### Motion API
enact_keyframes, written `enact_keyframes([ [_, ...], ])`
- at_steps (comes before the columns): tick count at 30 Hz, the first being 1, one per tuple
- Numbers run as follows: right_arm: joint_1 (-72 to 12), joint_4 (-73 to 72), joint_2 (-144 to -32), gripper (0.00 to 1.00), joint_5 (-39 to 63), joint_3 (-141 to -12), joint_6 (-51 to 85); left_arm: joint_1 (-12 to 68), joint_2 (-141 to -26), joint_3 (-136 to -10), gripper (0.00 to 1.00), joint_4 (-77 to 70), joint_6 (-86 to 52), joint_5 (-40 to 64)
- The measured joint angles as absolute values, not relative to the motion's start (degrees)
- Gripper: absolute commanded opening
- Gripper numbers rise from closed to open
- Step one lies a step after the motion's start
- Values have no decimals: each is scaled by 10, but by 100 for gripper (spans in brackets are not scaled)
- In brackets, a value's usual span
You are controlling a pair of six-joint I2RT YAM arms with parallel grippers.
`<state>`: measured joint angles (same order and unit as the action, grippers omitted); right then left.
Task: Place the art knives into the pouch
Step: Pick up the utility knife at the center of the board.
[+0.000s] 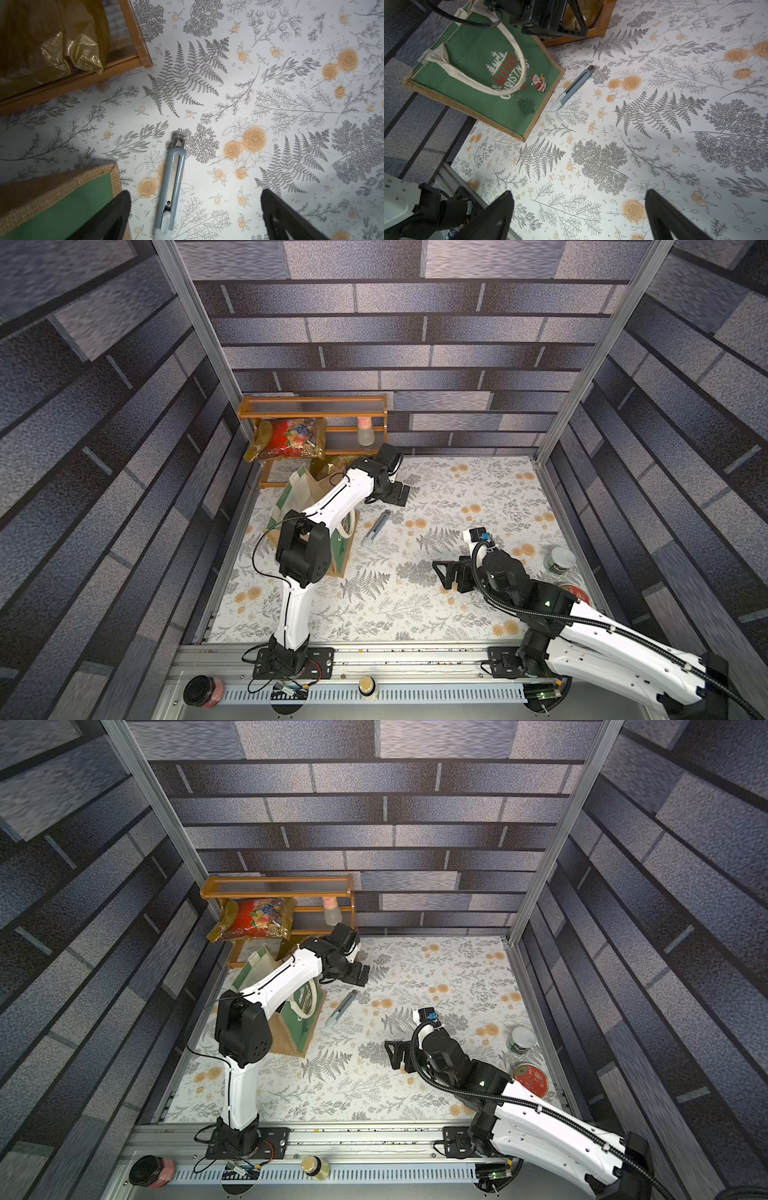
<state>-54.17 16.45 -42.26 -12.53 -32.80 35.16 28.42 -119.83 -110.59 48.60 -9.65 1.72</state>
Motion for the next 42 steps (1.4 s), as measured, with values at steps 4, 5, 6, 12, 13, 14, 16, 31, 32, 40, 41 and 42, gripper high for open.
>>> enact_keyframes([
  [4, -542, 164, -415, 100, -125, -328, 354, 280, -1220, -1114, 95, 488, -94, 11],
  [5, -542, 165, -413, 100, -125, -328, 355, 280, -1225, -1114, 93, 488, -93, 10],
  [6, -542, 164, -411, 100, -126, -328, 355, 280, -1229, -1115, 91, 489, -92, 9],
  [12, -542, 165, -407, 100, -126, -324, 357, 280, -1238, -1094, 80, 484, -87, -2],
  [13, -542, 165, -407, 100, -126, -323, 358, 280, -1238, -1087, 78, 482, -86, -3],
  [14, -542, 165, -407, 100, -126, -323, 359, 280, -1238, -1080, 78, 482, -85, -4],
  [16, -542, 166, -407, 100, -126, -322, 360, 281, -1238, -1061, 76, 479, -85, -7],
  [31, -542, 166, -409, 100, -133, -319, 364, 282, -1177, -856, 52, 412, -91, -36],
  [32, -542, 166, -409, 100, -134, -319, 364, 282, -1176, -849, 51, 409, -92, -37],
  [40, -542, 167, -410, 100, -139, -317, 366, 289, -1156, -815, 37, 388, -95, -37],
  [41, -542, 167, -410, 100, -139, -317, 366, 289, -1155, -812, 36, 385, -94, -37],
  [42, -542, 167, -410, 100, -139, -317, 366, 289, -1154, -810, 34, 383, -95, -38],
])
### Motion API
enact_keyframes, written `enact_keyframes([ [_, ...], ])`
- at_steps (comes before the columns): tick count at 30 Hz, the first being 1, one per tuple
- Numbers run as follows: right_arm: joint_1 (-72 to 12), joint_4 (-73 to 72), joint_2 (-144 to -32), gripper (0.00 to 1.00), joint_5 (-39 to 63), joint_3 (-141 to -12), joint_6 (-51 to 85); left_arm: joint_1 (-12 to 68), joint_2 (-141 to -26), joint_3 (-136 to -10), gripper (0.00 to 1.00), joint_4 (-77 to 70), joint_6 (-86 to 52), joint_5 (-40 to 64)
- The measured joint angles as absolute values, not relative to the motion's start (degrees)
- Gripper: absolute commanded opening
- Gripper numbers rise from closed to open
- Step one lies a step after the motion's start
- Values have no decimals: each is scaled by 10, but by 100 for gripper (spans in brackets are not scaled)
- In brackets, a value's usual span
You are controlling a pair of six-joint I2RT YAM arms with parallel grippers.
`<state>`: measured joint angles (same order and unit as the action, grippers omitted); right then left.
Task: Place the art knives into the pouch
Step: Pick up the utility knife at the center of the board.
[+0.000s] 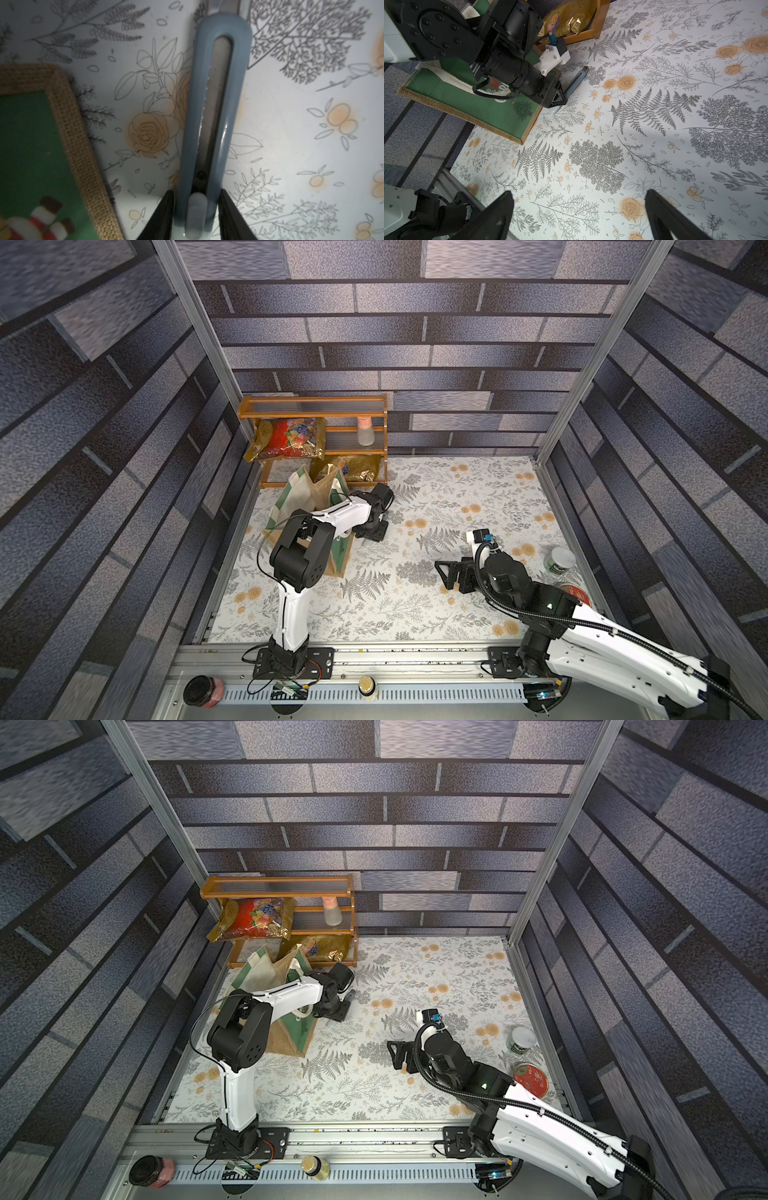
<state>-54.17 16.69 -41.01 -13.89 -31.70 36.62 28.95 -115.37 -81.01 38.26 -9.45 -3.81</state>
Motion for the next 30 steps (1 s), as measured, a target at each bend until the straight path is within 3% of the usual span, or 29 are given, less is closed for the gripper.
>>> enact_keyframes([
  [6, -542, 166, -415, 100, -143, -317, 366, 292, -1144, -794, 30, 366, -95, -38],
  [30, -542, 156, -453, 100, -136, -317, 376, 313, -1080, -813, 31, 393, -96, -47],
])
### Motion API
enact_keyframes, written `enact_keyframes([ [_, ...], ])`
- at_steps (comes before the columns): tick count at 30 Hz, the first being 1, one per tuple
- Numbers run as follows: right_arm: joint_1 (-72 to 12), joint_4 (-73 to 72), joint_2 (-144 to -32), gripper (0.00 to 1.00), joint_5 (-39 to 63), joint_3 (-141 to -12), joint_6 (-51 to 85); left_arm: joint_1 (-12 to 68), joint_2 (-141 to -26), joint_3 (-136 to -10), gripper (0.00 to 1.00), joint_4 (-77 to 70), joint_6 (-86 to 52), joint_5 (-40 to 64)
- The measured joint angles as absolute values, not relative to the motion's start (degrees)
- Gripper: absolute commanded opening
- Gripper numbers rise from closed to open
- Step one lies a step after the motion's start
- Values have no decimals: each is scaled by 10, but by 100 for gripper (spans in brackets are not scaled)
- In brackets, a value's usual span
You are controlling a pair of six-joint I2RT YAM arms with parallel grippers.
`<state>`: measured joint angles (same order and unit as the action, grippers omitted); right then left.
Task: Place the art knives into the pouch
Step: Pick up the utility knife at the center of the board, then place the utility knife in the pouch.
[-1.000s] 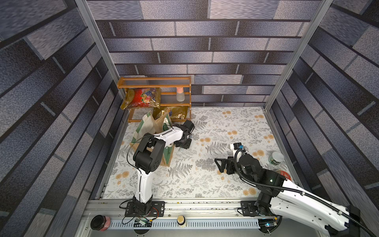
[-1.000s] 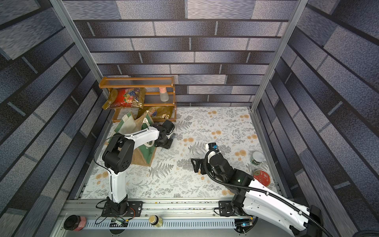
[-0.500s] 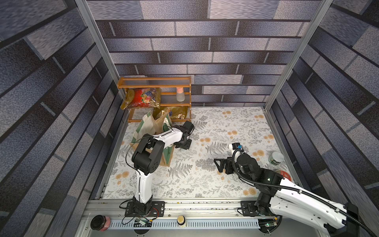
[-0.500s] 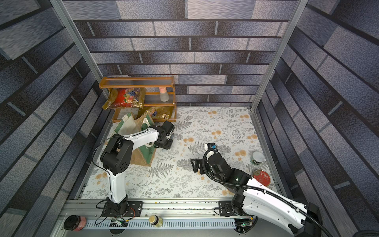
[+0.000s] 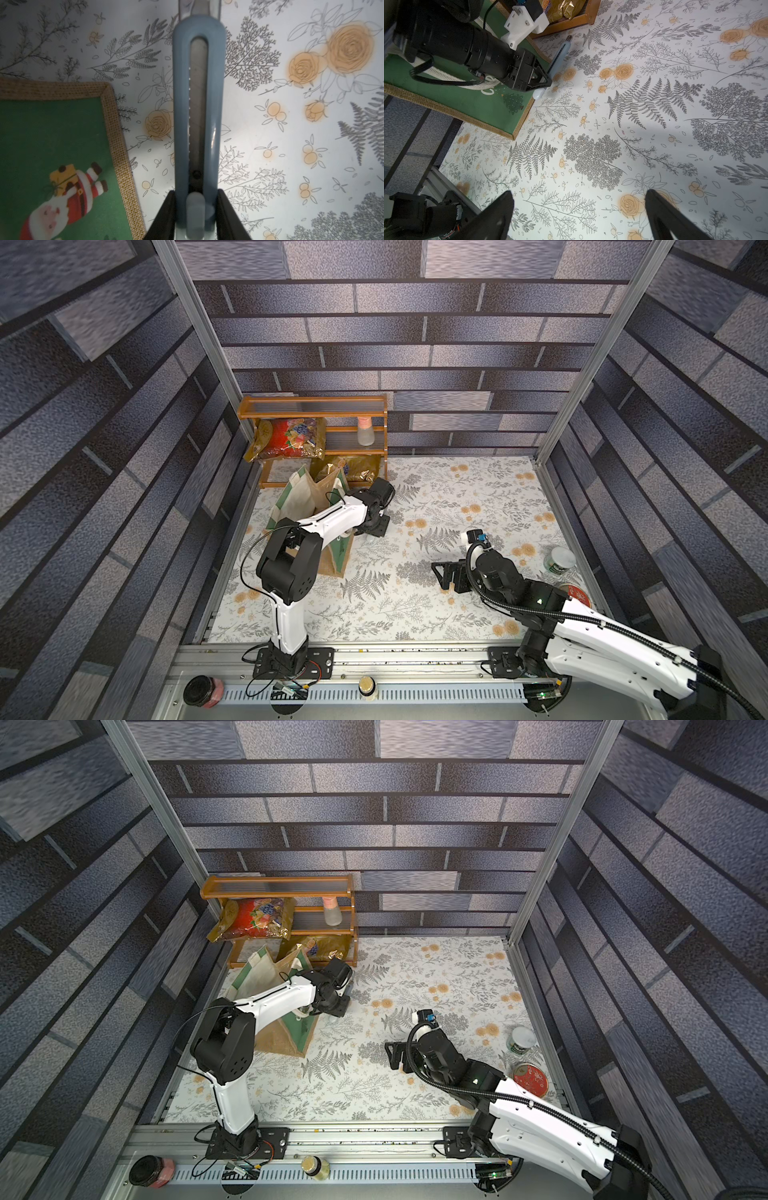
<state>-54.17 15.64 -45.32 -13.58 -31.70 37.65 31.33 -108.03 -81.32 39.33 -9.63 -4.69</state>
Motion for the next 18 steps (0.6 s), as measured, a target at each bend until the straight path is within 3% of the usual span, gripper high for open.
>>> enact_keyframes([
  [18, -542, 110, -510, 100, -149, -343, 339, 352, -1019, -1019, 32, 486, -91, -85],
])
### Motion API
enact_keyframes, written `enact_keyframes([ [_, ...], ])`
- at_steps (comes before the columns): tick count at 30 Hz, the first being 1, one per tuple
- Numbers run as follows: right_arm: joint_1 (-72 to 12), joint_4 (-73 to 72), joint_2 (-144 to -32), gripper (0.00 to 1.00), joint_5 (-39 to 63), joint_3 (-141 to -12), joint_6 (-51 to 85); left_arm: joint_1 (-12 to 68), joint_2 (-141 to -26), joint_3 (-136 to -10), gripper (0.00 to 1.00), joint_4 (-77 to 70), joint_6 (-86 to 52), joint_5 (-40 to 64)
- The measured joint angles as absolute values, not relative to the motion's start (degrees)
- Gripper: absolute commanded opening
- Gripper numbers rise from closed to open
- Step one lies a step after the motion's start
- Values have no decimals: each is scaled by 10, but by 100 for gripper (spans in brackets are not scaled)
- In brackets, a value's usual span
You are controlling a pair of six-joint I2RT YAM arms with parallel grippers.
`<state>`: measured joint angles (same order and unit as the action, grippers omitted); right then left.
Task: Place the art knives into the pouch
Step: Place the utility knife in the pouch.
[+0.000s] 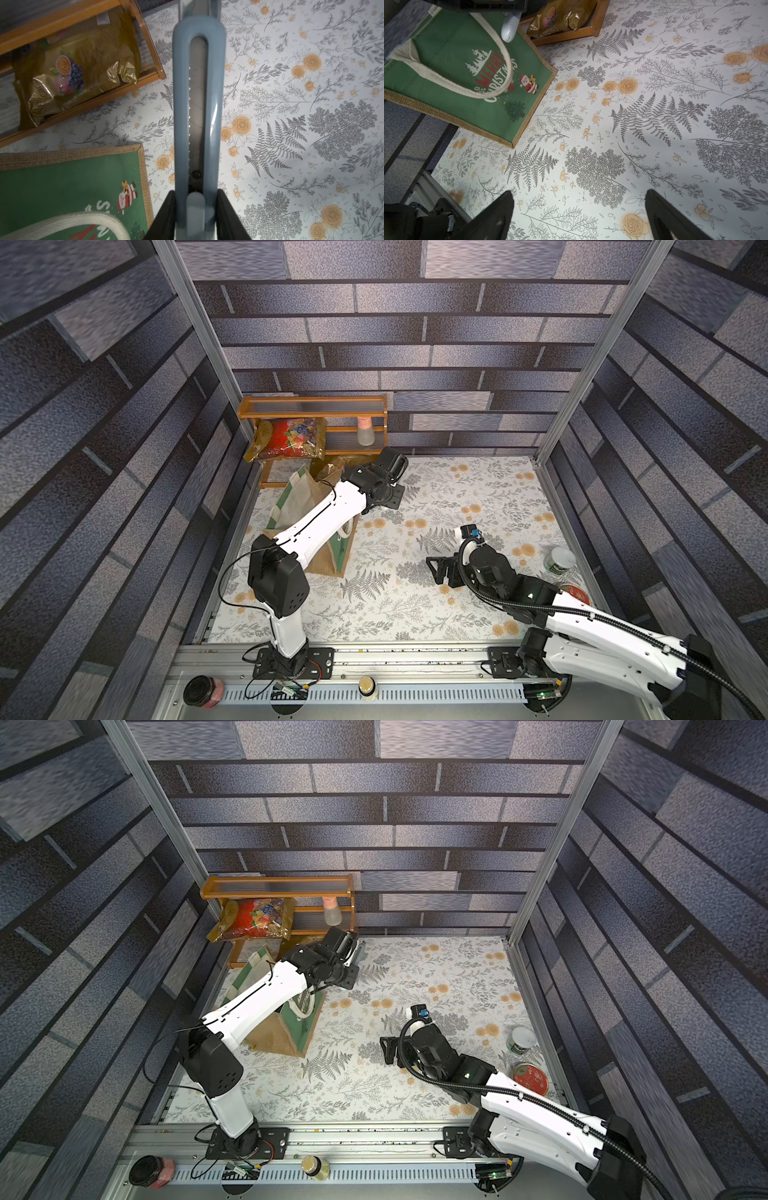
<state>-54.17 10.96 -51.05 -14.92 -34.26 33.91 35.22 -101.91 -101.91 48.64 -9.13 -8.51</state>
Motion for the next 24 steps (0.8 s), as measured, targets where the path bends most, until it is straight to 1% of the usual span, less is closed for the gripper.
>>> enact_keyframes([
  [7, -542, 82, -538, 100, -142, -359, 321, 343, -996, -1068, 31, 510, -77, -106],
  [15, -542, 71, -566, 100, -134, -384, 295, 287, -938, -1077, 31, 521, -75, -106],
  [18, -542, 71, -571, 100, -134, -395, 286, 246, -897, -1053, 31, 512, -77, -93],
  [24, -542, 70, -591, 100, -134, -411, 275, 146, -808, -940, 33, 469, -101, -53],
])
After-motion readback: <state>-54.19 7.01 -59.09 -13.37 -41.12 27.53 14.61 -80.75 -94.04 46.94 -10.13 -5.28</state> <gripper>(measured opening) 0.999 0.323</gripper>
